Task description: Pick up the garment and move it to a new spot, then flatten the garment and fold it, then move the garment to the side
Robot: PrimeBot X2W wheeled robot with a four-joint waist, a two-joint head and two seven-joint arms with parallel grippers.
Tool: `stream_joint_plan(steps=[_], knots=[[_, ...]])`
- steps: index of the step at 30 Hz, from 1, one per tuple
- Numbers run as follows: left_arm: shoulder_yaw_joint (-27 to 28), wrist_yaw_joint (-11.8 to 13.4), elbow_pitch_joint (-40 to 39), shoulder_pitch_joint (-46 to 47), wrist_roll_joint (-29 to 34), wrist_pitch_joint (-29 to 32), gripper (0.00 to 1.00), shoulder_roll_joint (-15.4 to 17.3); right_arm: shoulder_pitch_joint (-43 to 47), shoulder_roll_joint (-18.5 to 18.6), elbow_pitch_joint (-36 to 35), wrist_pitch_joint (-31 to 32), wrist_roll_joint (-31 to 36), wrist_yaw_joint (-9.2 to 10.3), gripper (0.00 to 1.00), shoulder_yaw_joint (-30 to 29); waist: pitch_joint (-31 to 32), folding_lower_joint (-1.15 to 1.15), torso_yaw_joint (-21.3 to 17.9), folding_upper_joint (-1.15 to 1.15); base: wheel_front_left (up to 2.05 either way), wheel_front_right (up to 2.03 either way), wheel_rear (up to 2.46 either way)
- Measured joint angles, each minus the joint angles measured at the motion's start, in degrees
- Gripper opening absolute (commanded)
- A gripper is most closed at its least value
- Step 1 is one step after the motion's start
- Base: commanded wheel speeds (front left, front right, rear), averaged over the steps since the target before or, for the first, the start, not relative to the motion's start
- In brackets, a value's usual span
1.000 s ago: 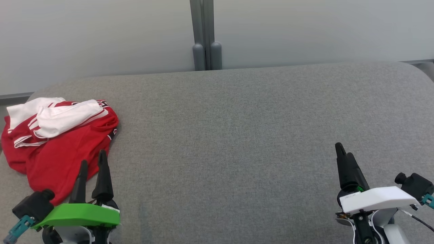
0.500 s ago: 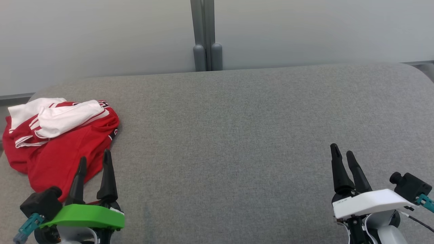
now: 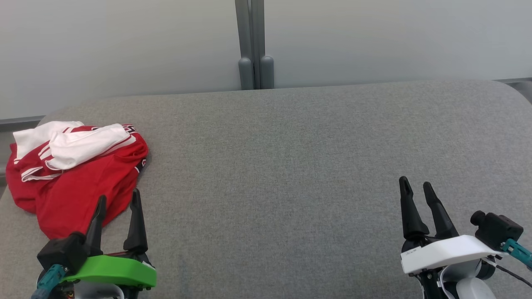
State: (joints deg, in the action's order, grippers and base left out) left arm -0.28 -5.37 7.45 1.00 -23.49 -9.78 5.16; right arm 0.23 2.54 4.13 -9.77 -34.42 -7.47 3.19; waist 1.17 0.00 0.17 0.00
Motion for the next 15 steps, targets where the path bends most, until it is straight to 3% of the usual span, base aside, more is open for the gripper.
stream_joint_plan(steps=[15], knots=[[-0.7, 0.6, -1.0, -0.4, 6.4, 1.0, 1.00, 0.6, 0.5, 0.1, 0.1, -2.0, 8.2, 0.00, 1.00, 0.6, 0.3, 0.00, 0.2, 0.00, 0.00, 0.00, 0.00]])
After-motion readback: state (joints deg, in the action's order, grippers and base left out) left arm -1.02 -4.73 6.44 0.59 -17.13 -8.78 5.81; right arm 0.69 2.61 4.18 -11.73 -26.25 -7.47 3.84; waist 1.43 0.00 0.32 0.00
